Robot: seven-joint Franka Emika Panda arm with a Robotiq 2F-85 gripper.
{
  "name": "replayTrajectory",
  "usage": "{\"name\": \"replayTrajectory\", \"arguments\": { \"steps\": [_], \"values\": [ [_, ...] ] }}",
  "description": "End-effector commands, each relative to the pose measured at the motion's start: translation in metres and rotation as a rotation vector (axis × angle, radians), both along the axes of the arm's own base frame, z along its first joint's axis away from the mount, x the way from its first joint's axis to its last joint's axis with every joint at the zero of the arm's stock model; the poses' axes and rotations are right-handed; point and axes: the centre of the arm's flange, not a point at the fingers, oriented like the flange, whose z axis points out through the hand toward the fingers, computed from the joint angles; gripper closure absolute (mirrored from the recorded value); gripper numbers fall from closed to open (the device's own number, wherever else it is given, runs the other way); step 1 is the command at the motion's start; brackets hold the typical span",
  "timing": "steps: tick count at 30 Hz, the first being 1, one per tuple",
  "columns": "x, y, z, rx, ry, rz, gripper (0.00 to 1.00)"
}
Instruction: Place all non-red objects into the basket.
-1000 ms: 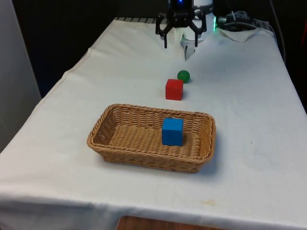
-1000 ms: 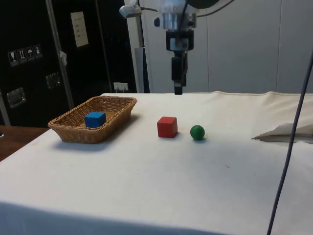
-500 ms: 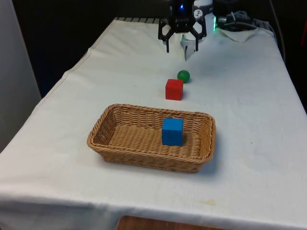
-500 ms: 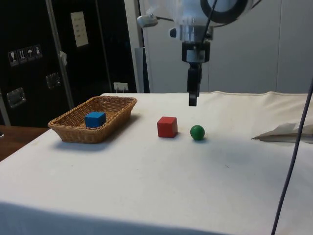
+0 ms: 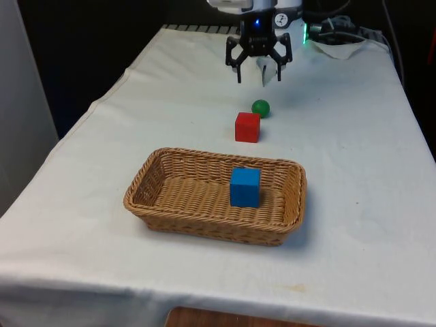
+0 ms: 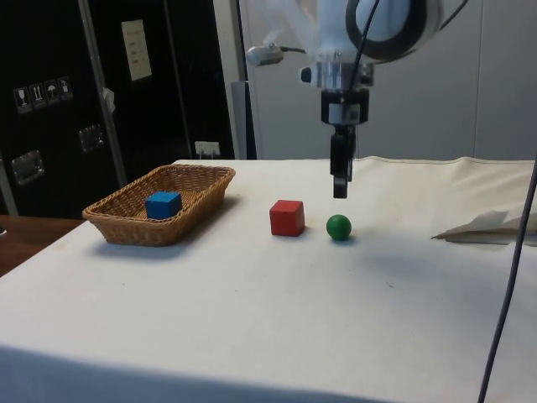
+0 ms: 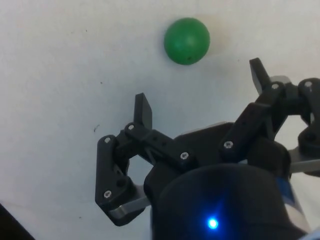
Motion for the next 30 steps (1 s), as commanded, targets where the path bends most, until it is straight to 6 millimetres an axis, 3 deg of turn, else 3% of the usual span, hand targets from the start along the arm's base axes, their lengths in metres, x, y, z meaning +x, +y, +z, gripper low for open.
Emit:
{"name": "replayTrajectory", "arguments": {
  "steps": [1, 30],
  "values": [
    [-0.002, 0.003, 0.000, 0.017, -0.010, -0.002, 0.00],
    [0.008, 0.010, -0.045, -0.031, 0.001, -0.063, 0.00]
  ]
}}
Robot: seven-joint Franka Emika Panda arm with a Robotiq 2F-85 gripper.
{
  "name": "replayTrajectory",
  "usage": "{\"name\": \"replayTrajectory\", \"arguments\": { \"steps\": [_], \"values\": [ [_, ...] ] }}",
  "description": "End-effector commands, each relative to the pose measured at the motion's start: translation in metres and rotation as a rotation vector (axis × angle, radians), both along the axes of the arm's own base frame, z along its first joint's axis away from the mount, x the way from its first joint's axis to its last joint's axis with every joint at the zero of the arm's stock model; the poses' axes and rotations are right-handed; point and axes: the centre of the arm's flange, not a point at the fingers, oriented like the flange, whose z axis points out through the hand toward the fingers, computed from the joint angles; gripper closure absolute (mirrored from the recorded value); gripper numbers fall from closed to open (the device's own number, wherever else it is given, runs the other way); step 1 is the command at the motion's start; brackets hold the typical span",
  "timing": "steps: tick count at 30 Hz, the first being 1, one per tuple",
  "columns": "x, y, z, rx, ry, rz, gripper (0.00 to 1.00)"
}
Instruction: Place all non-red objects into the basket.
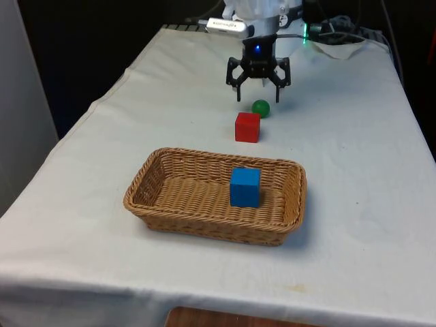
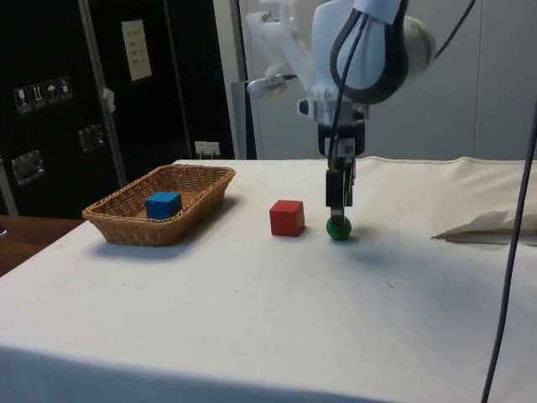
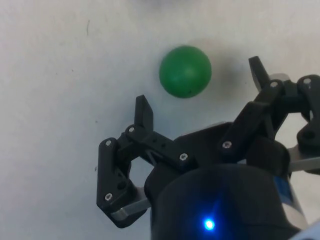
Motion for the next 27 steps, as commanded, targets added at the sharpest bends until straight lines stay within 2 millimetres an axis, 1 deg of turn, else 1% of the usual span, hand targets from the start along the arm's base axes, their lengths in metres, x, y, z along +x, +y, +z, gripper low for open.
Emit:
{"name": "replayTrajectory", "arguments": {
  "steps": [1, 2, 3, 10, 11, 12, 19, 20, 21, 27],
  "values": [
    [0.000, 0.000, -0.001, -0.002, -0.002, -0.001, 0.00],
    [0.000, 0.004, 0.004, 0.013, -0.021, -0.005, 0.00],
    [0.000, 0.004, 0.003, 0.011, -0.024, -0.008, 0.00],
    [0.002, 0.005, -0.003, -0.001, -0.037, -0.024, 0.00],
    [0.000, 0.001, -0.010, -0.019, -0.017, -0.021, 0.00],
    [0.002, 0.005, -0.004, -0.002, -0.038, -0.027, 0.00],
    [0.005, 0.006, -0.011, -0.016, -0.041, -0.043, 0.00],
    [0.003, 0.001, -0.017, -0.034, -0.018, -0.038, 0.00],
    [0.005, 0.006, -0.012, -0.018, -0.041, -0.046, 0.00],
    [0.005, 0.004, -0.018, -0.033, -0.037, -0.050, 0.00]
  ]
}}
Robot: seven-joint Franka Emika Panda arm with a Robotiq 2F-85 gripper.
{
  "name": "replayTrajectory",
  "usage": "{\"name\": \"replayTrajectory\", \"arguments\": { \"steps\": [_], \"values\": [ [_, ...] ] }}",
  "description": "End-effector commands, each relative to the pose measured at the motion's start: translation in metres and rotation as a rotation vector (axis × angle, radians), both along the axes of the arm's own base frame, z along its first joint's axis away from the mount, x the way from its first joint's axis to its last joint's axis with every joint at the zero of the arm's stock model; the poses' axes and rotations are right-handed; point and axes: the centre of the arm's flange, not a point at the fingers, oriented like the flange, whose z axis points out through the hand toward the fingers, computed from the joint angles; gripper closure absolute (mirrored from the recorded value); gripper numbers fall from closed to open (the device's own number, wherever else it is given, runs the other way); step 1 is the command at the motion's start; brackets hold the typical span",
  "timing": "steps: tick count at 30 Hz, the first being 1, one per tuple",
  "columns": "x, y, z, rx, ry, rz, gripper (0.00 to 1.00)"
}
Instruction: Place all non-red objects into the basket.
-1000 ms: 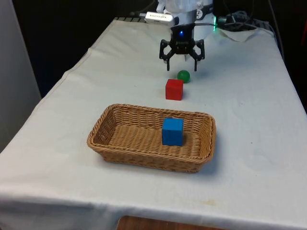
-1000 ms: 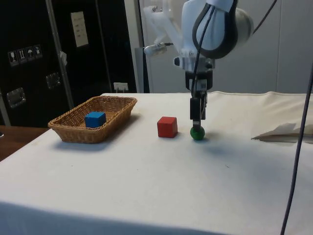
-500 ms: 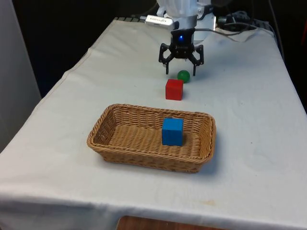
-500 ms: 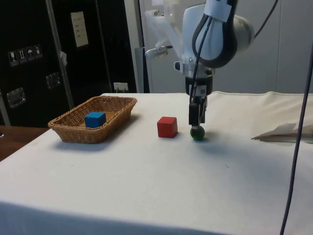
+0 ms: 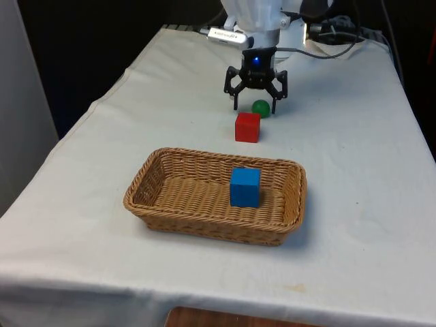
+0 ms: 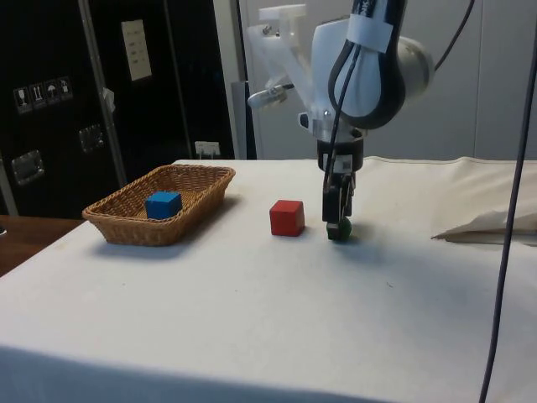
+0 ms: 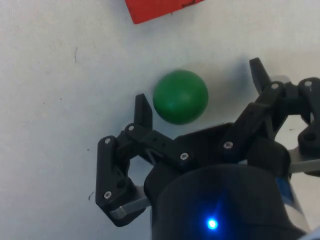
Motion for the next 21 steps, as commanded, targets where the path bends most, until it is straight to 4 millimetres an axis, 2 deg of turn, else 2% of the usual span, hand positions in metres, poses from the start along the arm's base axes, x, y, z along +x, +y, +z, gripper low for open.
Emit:
{"name": "replayTrajectory", "arguments": {
  "steps": [1, 3, 6, 8, 10, 11, 12, 13, 15, 21],
  "values": [
    [0.0013, 0.0033, 0.0052, 0.013, -0.015, -0.002, 0.00],
    [0.0008, 0.0000, 0.0001, 0.000, -0.001, -0.001, 0.00],
    [0.0011, 0.0005, 0.0038, 0.007, -0.013, -0.004, 0.03],
    [0.0010, 0.0000, 0.0036, 0.005, -0.013, -0.004, 0.20],
    [0.0009, -0.0003, 0.0033, 0.004, -0.012, -0.004, 0.42],
    [0.0009, -0.0007, 0.0034, 0.004, -0.012, -0.004, 0.71],
    [0.0013, -0.0012, 0.0008, 0.000, -0.003, -0.004, 0.80],
    [0.0009, -0.0007, 0.0034, 0.004, -0.012, -0.004, 0.80],
    [0.0007, -0.0008, 0.0031, 0.003, -0.011, -0.005, 1.00],
    [0.0014, -0.0016, 0.0012, 0.000, -0.004, -0.005, 1.00]
  ]
}}
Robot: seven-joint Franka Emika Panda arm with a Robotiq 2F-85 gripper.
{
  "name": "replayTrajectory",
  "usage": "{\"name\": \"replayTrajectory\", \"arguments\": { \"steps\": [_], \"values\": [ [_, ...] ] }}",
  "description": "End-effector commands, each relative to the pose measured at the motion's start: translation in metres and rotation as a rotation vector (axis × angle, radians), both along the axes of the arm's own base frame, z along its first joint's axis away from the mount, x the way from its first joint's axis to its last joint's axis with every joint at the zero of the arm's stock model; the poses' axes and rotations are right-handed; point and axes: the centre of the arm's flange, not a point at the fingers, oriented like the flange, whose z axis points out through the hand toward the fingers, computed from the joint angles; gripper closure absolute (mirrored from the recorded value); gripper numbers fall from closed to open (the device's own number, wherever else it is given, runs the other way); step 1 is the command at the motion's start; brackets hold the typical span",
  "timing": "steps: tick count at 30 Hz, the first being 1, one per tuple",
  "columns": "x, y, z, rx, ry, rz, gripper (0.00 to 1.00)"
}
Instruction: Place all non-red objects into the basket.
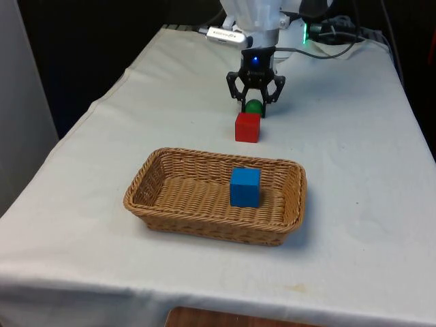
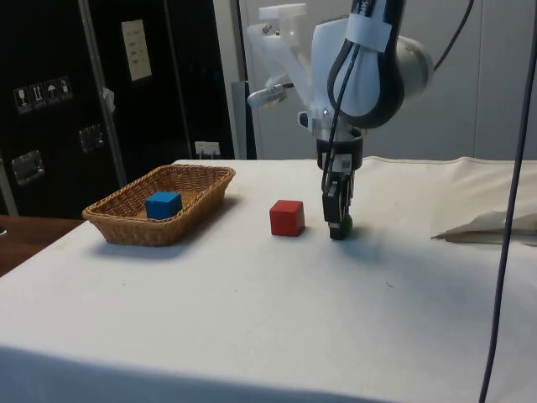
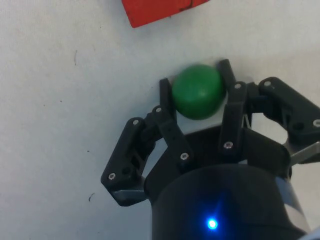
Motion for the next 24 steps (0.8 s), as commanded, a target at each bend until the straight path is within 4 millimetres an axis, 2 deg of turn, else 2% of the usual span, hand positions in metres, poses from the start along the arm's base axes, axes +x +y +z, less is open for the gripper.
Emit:
{"name": "replayTrajectory", "arguments": {
  "steps": [1, 6, 8, 24],
  "values": [
    [-0.001, 0.000, 0.002, 0.002, -0.008, -0.001, 1.00],
    [0.002, -0.002, 0.010, 0.009, -0.015, -0.003, 1.00],
    [0.003, 0.001, 0.008, 0.008, -0.018, -0.001, 1.00],
    [0.026, 0.001, 0.053, 0.067, -0.053, 0.005, 1.00]
  ]
}}
